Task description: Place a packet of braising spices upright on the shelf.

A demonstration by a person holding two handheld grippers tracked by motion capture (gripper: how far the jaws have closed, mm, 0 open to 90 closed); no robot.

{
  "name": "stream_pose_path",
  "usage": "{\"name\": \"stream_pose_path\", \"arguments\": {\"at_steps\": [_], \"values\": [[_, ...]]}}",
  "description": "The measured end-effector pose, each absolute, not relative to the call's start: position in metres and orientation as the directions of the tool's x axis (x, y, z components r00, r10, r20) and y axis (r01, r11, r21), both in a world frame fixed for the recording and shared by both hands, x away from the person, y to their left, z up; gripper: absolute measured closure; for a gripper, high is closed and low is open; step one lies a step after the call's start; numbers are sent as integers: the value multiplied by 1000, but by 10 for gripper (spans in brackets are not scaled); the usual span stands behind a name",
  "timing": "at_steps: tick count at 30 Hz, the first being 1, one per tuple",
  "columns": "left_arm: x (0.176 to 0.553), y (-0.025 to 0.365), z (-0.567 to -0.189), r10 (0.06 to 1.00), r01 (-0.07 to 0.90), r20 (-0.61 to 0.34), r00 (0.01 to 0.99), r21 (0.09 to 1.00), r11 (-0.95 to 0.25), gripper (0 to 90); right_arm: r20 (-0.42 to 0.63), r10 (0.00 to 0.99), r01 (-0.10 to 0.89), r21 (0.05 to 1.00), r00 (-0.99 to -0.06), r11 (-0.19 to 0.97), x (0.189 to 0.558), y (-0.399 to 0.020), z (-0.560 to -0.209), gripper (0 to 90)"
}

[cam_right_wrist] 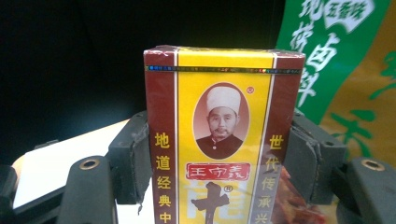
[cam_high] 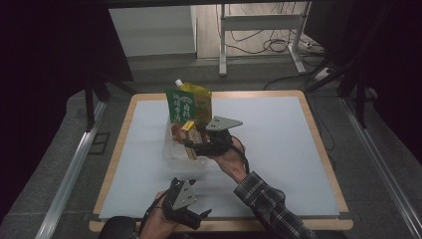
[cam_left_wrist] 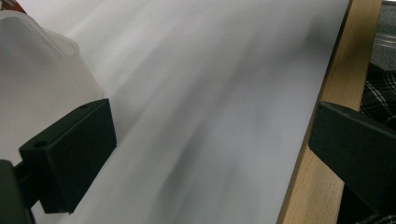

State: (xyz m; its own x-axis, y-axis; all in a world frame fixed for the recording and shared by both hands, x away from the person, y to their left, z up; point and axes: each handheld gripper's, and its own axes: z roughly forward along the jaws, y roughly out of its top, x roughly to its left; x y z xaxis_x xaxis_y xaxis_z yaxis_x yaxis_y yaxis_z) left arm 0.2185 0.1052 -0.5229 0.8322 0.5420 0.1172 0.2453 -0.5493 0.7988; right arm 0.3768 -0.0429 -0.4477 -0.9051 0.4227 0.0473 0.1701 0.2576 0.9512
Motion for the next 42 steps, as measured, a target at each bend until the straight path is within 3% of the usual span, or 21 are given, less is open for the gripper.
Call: {"name": "stream_pose_path", "arguments": {"at_steps": [12,29,42], "values": [[219,105,-524,538,245,119,834,795,-555,10,99,421,232,933,-901,276,381,-43,-470,324],[218,102,-525,529,243,124,840,785,-569,11,82,432,261,889,-898,376,379,-47,-493,329],[218,103,-524,531,242,125,838,787,-568,12,58,438,262,869,-897,421,378,-43,-490,311]]}}
